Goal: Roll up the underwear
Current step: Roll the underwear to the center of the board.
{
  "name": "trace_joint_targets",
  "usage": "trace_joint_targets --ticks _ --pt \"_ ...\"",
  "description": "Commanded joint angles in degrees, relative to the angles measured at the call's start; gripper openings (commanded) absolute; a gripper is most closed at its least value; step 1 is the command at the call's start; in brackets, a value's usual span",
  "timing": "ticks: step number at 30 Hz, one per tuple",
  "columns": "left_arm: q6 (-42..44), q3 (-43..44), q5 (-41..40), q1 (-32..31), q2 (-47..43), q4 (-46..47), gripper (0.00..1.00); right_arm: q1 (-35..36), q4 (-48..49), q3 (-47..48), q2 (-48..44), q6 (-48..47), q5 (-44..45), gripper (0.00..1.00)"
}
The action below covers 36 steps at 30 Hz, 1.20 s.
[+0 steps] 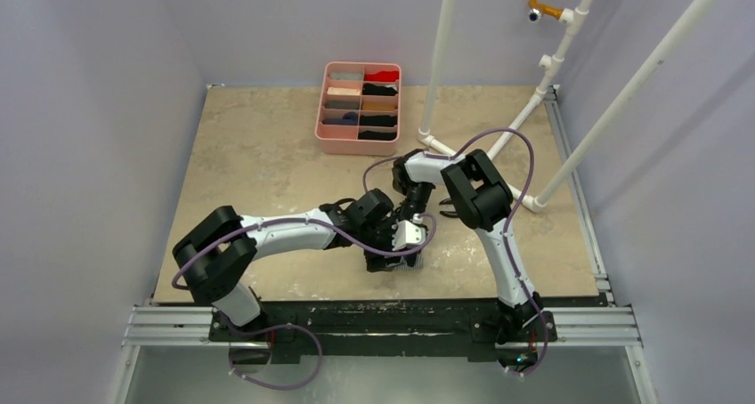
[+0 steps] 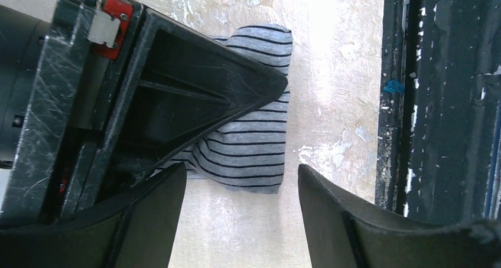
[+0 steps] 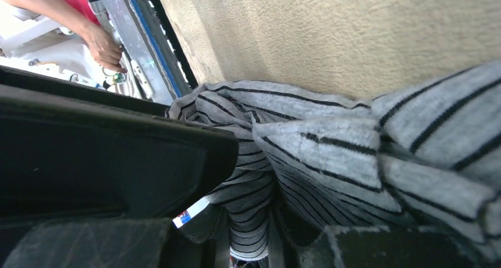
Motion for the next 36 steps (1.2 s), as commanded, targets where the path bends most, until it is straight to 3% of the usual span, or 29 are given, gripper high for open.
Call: trace_joint_targets --ticks 1,14,20,25,28,36 --pt "0.10 -1.71 0.86 -0.65 0.25 8.52 0.68 -0.86 20.46 -0.27 4.52 -4.64 16.38 0.00" --pt "-2.62 -2.80 -3.59 -3.27 3.28 12.55 0.64 -0.84 19.75 0.60 5.50 -4.55 15.55 0.00" --pt "-4.36 -2.55 -3.59 -3.40 5.04 12.46 0.46 -0.92 19.88 0.64 5.35 -4.03 14.98 0.01" --pt "-4.55 -1.52 -2.55 -3.39 6.83 10.12 0.21 -1.01 20.03 0.36 4.98 -3.55 14.76 0.04" --pt "-4.10 -1.17 -1.73 -3.40 7.51 8.43 0.01 -1.48 20.40 -0.26 4.34 -3.24 14.70 0.09" --pt "-5.10 2.66 -0.68 -3.31 11.35 1.33 0.00 -4.48 19.42 -1.42 1.06 -3.59 12.32 0.31"
